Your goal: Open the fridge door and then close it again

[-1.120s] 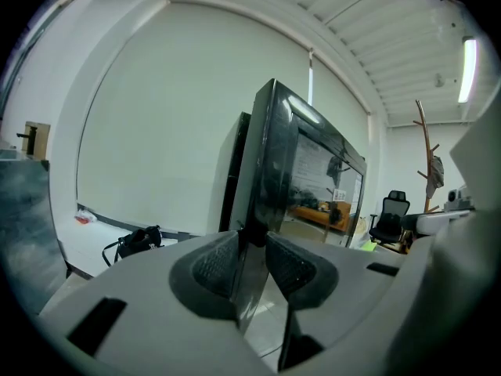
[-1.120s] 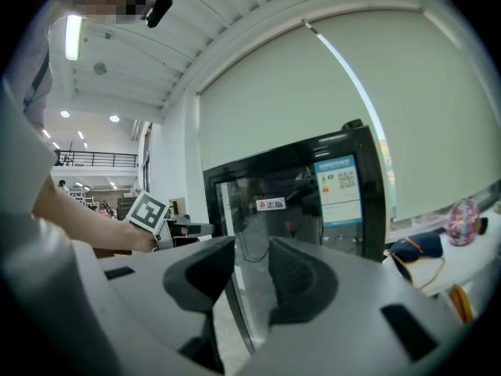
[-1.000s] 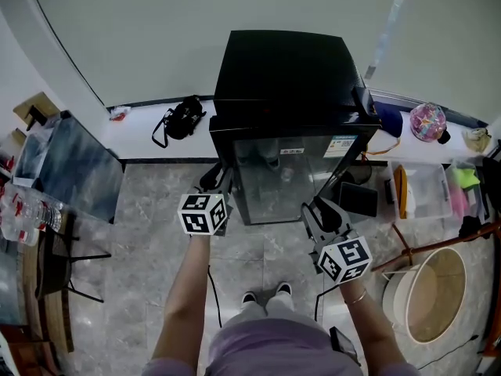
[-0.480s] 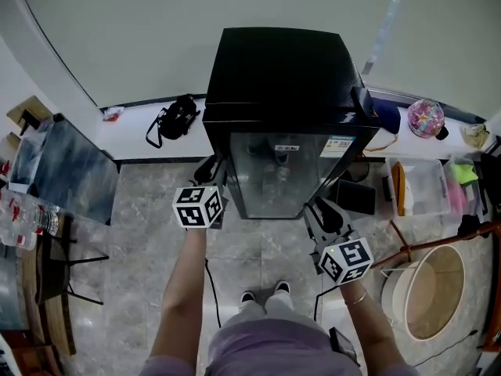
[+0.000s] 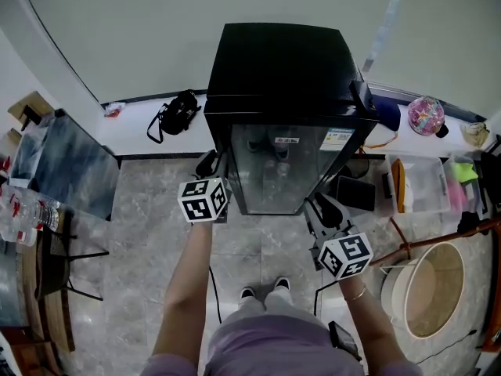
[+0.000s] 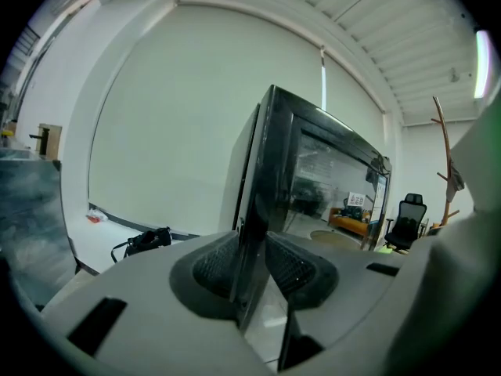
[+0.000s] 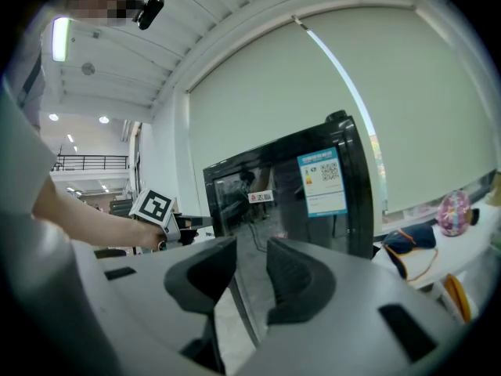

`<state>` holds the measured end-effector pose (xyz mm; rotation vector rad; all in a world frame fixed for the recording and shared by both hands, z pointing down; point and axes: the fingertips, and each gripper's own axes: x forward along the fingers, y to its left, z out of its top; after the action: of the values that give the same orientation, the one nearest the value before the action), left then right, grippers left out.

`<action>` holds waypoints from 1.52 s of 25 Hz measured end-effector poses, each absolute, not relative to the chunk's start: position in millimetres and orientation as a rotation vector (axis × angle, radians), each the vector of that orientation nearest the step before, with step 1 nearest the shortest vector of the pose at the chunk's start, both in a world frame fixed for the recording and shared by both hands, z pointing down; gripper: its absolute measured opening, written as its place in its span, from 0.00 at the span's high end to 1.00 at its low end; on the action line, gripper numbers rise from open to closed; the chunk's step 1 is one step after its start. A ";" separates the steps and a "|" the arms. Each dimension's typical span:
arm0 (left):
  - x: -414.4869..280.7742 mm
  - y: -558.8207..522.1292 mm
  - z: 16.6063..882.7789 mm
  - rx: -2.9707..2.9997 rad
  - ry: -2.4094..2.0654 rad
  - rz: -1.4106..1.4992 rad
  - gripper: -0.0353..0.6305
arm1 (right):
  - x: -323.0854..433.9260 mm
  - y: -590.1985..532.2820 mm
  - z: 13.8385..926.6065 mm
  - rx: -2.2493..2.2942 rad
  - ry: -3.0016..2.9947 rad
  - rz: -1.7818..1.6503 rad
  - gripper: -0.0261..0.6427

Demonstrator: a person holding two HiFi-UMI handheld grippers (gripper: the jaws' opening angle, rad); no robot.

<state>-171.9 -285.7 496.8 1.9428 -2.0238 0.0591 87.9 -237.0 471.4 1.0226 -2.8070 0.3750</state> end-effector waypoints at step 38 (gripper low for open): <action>-31.4 -123.5 479.4 2.101 -1.892 0.091 0.94 | 183.6 -144.1 443.0 1.346 -2.746 0.347 0.97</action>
<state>-31.4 -123.5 479.4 2.1009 -1.8923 0.0912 183.6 -144.1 443.0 1.3459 -2.7459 0.3467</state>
